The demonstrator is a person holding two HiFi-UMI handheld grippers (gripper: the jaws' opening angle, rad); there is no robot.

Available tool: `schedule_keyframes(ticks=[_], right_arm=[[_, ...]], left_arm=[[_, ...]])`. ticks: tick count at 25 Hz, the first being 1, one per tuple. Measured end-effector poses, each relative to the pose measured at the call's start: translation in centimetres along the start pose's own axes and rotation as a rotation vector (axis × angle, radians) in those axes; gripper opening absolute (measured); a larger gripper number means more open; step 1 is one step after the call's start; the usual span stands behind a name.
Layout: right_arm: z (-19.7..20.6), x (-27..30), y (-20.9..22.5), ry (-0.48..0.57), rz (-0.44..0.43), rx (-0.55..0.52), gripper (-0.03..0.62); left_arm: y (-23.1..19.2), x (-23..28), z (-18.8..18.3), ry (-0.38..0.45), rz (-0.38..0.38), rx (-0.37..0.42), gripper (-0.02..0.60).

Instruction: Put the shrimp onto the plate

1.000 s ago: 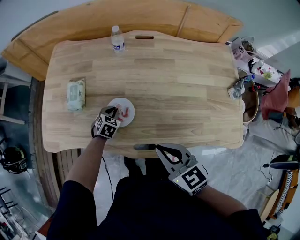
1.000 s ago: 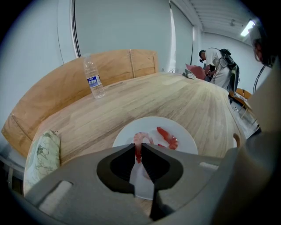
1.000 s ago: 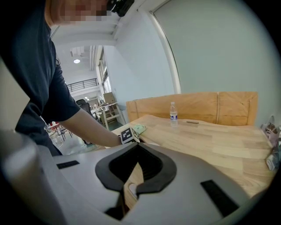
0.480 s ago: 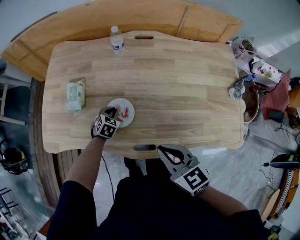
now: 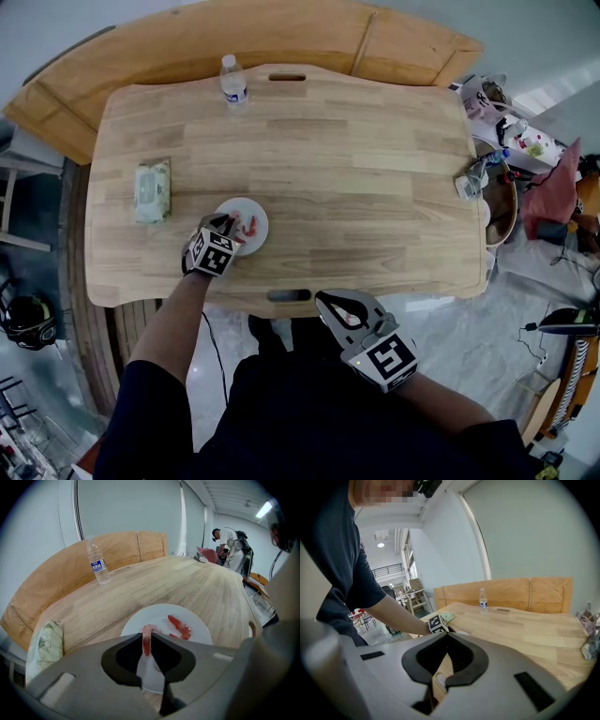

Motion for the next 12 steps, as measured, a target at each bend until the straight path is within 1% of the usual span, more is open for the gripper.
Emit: schedule_keyframes(ticks=[7,12], right_arm=[[-0.3,-0.2,-0.4,0.03,-0.016,-0.007,0.011],[-1.1,-0.3,-1.2,0.056,-0.024,-0.011,0.011]], left_arm=[[0.6,-1.3,-0.7,0.026,-0.009,-0.007,0.049],[1.1,-3.3,-1.0,0.055,-0.019,-0.019,0.049]])
Point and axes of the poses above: the fingertips, and each gripper's own axes: x forward along the fingers, y to its right, z out of its underside, the point moved 6 cm from there along -x, backward along the fingers, and after that the axes turned 10 degrees about z, right-handed, at the moved point
